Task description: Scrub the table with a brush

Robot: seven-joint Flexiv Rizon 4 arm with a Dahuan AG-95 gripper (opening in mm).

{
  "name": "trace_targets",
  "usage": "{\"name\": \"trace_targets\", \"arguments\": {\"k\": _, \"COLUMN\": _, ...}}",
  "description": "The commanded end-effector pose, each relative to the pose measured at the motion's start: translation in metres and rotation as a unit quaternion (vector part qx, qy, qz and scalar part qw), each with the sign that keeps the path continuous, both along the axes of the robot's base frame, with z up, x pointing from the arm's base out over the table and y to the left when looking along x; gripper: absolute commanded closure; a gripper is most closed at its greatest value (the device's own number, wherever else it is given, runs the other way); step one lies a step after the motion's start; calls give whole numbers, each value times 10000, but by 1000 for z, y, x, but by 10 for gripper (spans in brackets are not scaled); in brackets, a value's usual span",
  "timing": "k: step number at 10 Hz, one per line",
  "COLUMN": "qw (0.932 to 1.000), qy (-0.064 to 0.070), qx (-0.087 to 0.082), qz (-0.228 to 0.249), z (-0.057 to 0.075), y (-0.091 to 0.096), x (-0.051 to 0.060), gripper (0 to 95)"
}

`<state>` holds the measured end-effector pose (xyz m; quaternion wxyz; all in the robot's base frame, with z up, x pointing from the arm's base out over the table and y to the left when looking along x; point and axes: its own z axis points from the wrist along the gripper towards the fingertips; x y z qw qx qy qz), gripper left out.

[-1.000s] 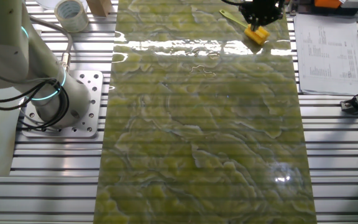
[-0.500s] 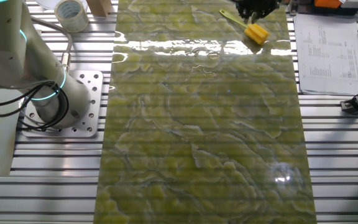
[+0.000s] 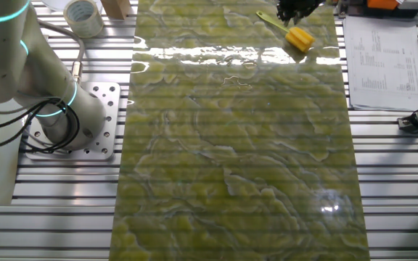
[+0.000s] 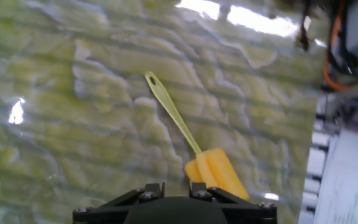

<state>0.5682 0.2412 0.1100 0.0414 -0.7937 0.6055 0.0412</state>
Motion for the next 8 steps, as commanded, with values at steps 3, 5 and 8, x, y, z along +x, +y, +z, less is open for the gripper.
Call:
{"name": "trace_targets", "arguments": {"k": 3, "qw": 10000, "qy": 13, "qx": 10, "qz": -50, "z": -11, "y": 31, "x": -7, "gripper": 760}}
{"name": "trace_targets", "arguments": {"k": 5, "qw": 10000, "qy": -31, "qx": -52, "qz": 35, "z": -17, "y": 41, "x": -14, "gripper": 570}}
{"name": "trace_targets", "arguments": {"k": 8, "qw": 9998, "qy": -53, "qx": -58, "qz": 161, "z": -19, "y": 44, "x": -16, "gripper": 570}}
